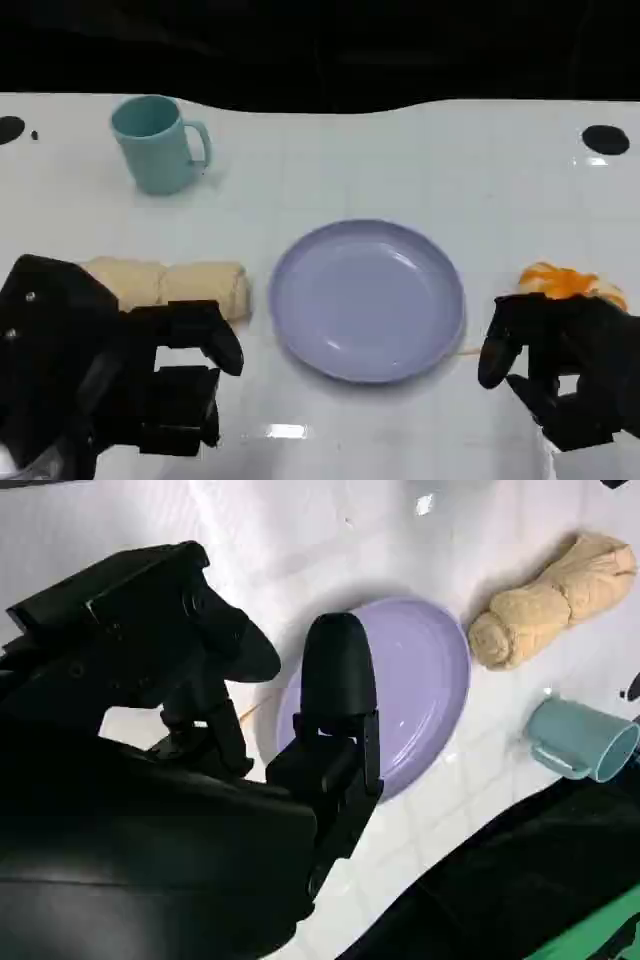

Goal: Grasp the towel on the left side of the plate with the left hand and place it into the plate.

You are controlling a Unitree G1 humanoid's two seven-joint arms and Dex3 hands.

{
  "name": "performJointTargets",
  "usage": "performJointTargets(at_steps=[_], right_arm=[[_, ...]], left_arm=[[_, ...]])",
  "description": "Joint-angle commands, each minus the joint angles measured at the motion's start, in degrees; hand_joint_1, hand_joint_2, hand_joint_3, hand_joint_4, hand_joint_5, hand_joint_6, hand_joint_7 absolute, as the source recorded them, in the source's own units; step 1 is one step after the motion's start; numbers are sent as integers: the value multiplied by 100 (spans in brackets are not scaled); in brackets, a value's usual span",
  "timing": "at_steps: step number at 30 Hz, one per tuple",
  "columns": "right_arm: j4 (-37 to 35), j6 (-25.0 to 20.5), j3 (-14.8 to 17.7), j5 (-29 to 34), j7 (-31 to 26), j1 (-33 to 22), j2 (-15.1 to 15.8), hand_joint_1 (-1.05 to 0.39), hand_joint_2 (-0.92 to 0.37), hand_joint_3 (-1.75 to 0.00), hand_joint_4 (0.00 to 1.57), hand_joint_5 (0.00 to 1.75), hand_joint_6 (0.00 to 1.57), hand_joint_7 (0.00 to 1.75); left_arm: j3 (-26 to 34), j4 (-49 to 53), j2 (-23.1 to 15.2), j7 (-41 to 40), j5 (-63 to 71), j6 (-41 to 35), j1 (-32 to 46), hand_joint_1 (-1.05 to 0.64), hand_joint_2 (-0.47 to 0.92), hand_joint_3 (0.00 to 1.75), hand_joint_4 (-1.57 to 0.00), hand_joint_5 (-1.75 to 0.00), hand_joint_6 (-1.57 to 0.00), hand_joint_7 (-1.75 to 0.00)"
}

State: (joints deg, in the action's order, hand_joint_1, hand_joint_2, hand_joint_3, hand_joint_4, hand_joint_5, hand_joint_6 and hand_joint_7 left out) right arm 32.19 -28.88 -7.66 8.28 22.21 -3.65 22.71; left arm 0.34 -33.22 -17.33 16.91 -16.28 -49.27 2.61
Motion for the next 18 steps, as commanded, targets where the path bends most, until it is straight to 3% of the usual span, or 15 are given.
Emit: performJointTargets(at_steps=[1,18], right_arm=[[32,-8,7,-5,9,40,47,1,-54,-112,74,175,72,143],[42,-58,5,-20,6,47,32,1,-54,-112,74,175,72,144]], left_arm=[[30,-12,-107,-32,36,17,-50,-5,39,147,-87,-175,-77,-161],[13,7,-118,-26,64,73,-40,-6,38,148,-86,-175,-77,-161]])
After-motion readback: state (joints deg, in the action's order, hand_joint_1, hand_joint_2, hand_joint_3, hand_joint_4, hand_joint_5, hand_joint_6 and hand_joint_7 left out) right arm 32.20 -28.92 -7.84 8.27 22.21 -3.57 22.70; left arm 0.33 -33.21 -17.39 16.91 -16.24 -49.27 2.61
